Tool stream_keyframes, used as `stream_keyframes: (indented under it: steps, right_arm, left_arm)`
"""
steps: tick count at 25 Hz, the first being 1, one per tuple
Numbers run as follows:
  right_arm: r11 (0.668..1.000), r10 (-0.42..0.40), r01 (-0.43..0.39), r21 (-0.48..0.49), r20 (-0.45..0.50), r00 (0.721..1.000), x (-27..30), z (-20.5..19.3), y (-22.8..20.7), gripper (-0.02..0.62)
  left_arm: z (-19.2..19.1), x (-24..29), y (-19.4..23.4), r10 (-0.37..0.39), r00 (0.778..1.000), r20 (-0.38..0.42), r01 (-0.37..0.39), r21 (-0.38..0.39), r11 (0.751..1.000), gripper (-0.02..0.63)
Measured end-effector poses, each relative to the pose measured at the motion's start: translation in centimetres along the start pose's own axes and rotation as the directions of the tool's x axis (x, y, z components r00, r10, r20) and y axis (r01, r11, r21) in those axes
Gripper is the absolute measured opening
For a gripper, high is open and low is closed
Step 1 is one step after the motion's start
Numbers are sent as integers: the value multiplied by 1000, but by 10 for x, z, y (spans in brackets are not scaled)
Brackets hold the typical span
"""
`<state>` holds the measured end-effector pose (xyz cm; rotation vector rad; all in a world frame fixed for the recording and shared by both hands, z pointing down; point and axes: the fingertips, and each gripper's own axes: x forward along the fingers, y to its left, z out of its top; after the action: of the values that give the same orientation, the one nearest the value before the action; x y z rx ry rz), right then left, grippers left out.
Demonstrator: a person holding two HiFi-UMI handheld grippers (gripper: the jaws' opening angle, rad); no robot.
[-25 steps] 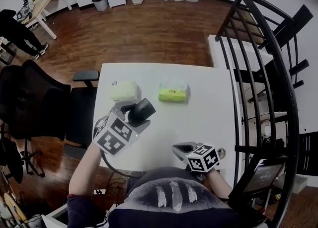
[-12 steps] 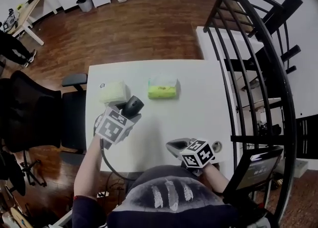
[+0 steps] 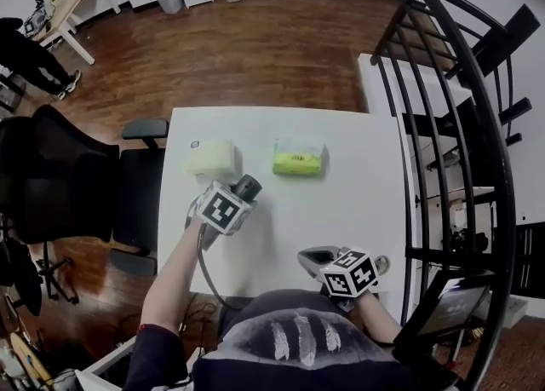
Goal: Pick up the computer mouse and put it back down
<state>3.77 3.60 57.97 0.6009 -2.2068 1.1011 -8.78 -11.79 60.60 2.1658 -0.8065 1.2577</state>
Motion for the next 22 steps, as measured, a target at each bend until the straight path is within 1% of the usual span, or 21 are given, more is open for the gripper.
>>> stream_keyframes:
  steps: [3, 9, 13, 15, 22]
  right_arm:
    - [1000, 3, -3, -1, -8, 1000, 2, -2, -1, 3]
    - [1000, -2, 2, 0, -15, 1000, 4, 0, -3, 3]
    - [1000, 0, 0, 5, -18, 1000, 5, 1, -4, 3]
    - [1000, 1, -1, 4, -24, 1000, 5, 0, -6, 3]
    - [1000, 1, -1, 1, -32, 999, 5, -2, -6, 3]
  left_arm:
    - [-6, 15, 5, 11, 1000, -27, -11, -5, 1000, 307]
    - [-18, 43, 13, 6, 995, -96, -6, 2, 1000, 307]
    - [-33, 60, 7, -51, 987, -152, 45, -38, 998, 307]
    - [-37, 66, 7, -55, 984, -168, 49, -42, 998, 308]
    - [-46, 81, 8, -10, 972, -233, 15, 19, 1000, 311]
